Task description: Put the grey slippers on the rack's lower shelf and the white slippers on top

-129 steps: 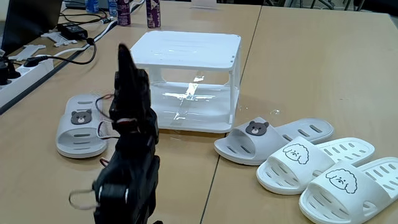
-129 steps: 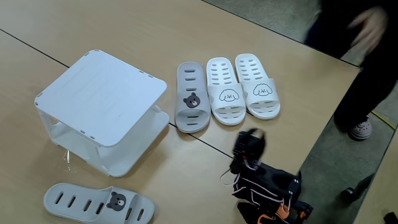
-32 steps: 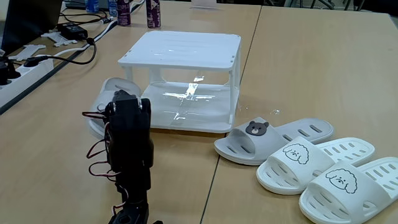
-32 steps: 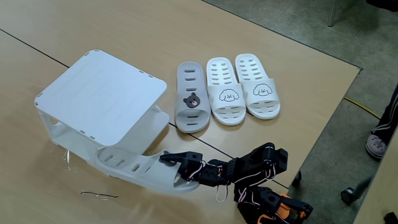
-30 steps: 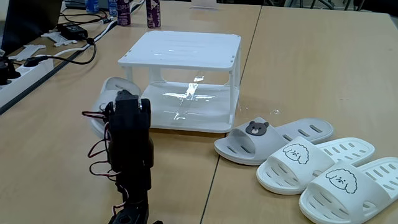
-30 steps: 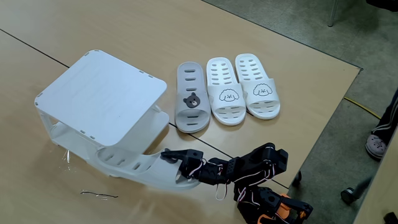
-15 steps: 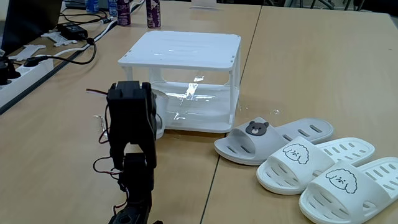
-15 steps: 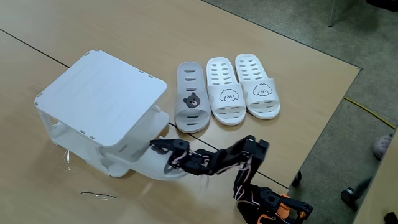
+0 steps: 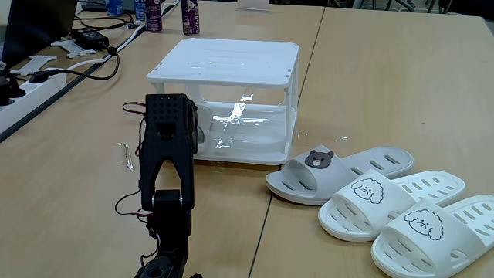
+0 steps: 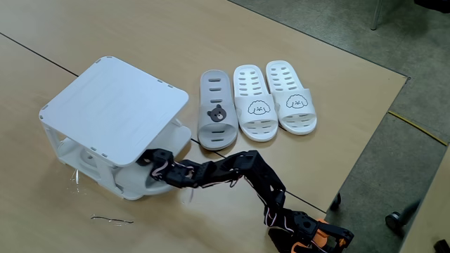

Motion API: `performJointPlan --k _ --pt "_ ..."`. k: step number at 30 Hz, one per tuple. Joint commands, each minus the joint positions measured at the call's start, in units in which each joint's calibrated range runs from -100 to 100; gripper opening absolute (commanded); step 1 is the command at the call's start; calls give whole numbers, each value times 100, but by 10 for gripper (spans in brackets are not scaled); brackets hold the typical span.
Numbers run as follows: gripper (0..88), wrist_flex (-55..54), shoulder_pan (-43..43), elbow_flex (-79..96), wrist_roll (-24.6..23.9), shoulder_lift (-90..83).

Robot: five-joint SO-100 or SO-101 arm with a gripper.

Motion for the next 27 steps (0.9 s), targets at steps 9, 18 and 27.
performJointPlan --k 9,18,27 --pt "7 2150 189 -5490 42 2074" --pt "219 2150 156 -5535 42 2335" --pt "247 2133 189 -3018 42 627"
